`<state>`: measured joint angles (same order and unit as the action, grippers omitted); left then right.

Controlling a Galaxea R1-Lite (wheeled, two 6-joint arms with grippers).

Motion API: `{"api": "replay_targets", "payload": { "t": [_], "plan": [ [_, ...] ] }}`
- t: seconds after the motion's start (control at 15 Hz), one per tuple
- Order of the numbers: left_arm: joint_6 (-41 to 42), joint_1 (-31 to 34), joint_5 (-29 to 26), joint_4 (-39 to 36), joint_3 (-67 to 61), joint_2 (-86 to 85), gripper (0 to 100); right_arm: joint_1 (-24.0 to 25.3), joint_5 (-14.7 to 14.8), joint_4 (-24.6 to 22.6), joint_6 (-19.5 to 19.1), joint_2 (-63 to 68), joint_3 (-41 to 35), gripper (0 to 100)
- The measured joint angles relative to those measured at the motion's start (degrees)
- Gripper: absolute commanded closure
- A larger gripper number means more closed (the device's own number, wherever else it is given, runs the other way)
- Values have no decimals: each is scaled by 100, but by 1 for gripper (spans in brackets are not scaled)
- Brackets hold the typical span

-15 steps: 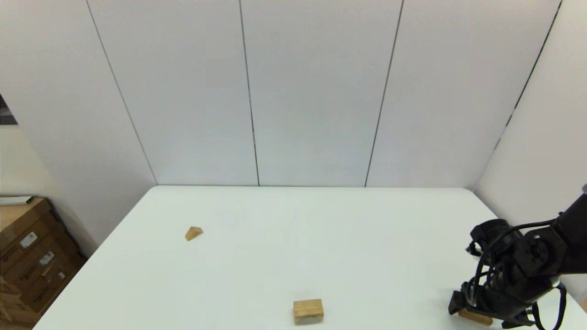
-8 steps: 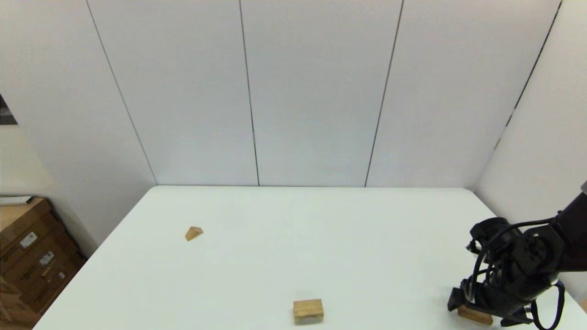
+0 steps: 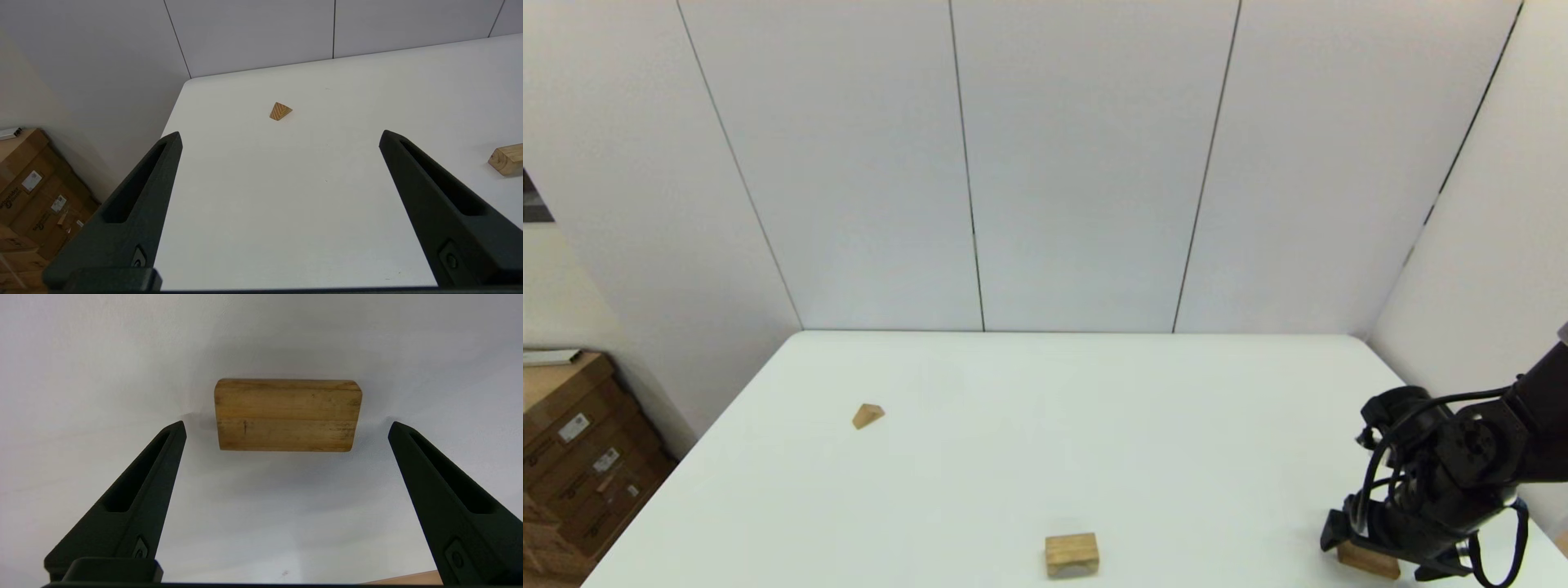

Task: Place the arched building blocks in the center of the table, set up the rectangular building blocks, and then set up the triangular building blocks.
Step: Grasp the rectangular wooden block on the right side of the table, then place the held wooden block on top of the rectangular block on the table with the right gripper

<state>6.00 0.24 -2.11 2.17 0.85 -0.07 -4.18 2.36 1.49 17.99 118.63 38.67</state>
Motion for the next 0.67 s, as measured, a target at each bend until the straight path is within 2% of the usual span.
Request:
{"api": "replay_targets", "payload": {
  "t": [0.07, 0.13, 0.67],
  "plan": [
    [11, 0, 2, 2, 0, 0, 0, -2, -2, -1, 17, 0, 5, 0],
    [20, 0, 2, 2, 0, 0, 0, -4, -2, 2, 20, 0, 5, 100],
    [4, 0, 10, 2, -6, 0, 0, -11, 6, -1, 17, 26, 0, 100]
  ]
}}
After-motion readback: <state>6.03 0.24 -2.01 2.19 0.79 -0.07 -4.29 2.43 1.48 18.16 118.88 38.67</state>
